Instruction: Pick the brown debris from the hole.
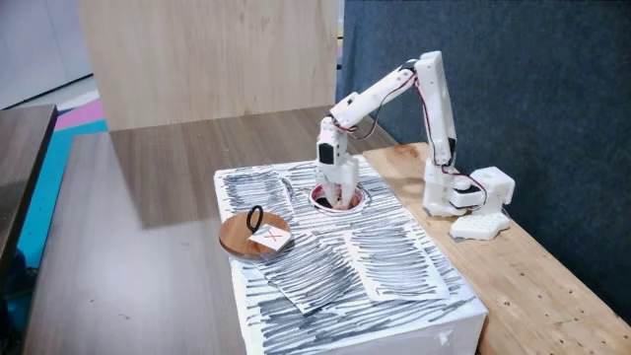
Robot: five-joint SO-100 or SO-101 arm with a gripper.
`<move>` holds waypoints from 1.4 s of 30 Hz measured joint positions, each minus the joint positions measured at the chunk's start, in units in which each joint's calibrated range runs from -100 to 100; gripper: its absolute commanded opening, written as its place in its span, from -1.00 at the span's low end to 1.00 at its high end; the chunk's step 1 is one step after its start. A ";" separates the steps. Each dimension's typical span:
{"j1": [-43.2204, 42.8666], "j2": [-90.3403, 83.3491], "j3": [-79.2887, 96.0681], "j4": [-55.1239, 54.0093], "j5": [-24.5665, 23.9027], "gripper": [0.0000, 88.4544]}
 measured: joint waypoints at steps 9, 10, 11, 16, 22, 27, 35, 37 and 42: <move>0.00 -19.34 0.00 0.43 0.67 -0.98; -0.07 -21.61 0.00 0.94 1.19 -0.98; -0.52 -23.71 0.00 1.71 1.92 -0.98; -6.73 -31.86 0.00 8.03 5.29 -0.98; -14.73 -42.03 0.00 15.71 6.79 -0.98; -23.04 -46.41 0.00 21.86 6.89 -0.98; -38.44 -46.91 0.00 26.56 6.89 -0.98; -41.14 -46.91 0.00 26.56 6.94 -0.97; -42.48 -46.91 0.00 26.56 6.89 -0.97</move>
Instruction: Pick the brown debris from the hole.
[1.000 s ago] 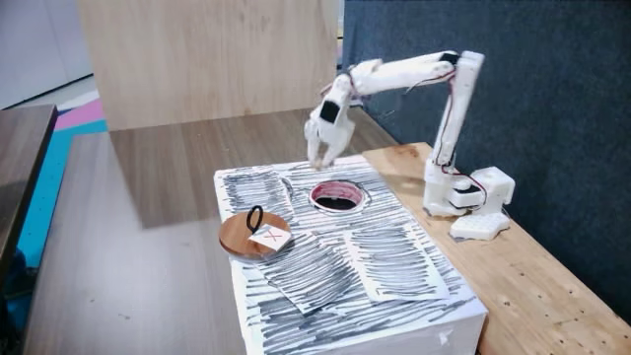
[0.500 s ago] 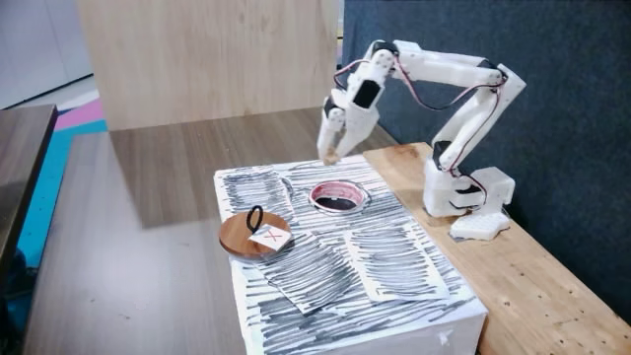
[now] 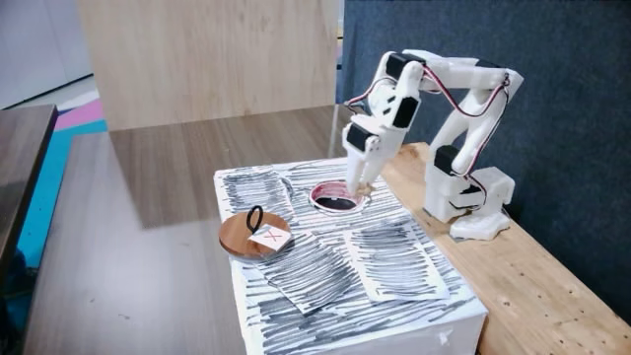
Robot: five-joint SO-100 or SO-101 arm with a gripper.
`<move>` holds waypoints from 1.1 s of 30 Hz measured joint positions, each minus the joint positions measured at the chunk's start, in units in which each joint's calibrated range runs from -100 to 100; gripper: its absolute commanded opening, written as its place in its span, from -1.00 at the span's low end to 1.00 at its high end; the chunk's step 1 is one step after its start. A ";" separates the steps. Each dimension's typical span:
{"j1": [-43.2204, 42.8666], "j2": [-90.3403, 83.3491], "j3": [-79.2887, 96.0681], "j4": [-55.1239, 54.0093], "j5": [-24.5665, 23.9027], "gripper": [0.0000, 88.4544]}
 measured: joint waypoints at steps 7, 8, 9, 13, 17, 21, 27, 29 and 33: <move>0.00 0.00 3.60 0.00 -0.05 -0.96; 0.00 0.00 4.49 0.00 -0.05 -0.95; 0.00 0.00 5.21 0.00 -0.05 -0.93; 0.37 0.00 5.66 0.00 0.05 -0.67; 0.82 0.00 5.66 0.00 0.05 -0.32; 0.82 0.00 5.66 0.00 1.14 -0.21; 0.82 0.00 6.02 0.00 4.51 -0.20; 0.82 0.00 6.20 0.00 5.65 -0.19; 0.82 0.00 6.20 0.34 8.55 -0.19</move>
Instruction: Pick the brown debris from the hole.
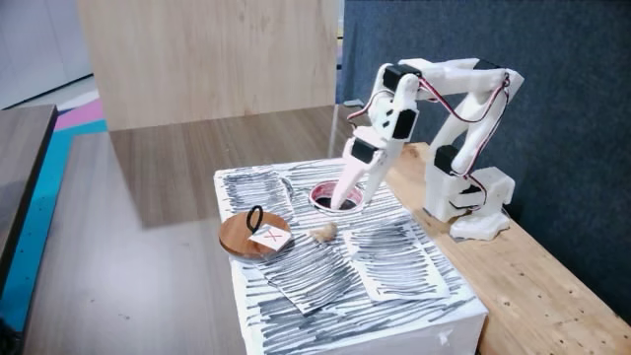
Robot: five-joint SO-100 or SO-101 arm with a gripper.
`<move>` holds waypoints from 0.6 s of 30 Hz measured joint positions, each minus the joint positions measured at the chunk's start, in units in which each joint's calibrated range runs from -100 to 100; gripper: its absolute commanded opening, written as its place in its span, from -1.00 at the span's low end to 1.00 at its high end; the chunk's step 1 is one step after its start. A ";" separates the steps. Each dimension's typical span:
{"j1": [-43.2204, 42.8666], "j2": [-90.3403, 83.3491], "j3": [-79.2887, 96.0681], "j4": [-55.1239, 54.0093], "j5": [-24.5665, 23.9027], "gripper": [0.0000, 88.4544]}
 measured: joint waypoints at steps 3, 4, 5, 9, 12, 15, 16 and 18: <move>0.00 0.00 0.00 0.09 1.92 -0.19; 0.00 0.00 0.00 0.09 2.28 -0.19; 0.00 0.00 0.00 0.09 2.49 -0.19; 0.00 0.00 0.00 0.09 2.59 -0.19; 0.00 0.00 0.00 0.09 2.59 -0.19; 0.00 0.00 0.00 0.09 2.59 -0.19; 0.00 0.00 0.00 0.09 2.59 -0.19; 0.00 0.00 0.00 0.09 2.59 -0.19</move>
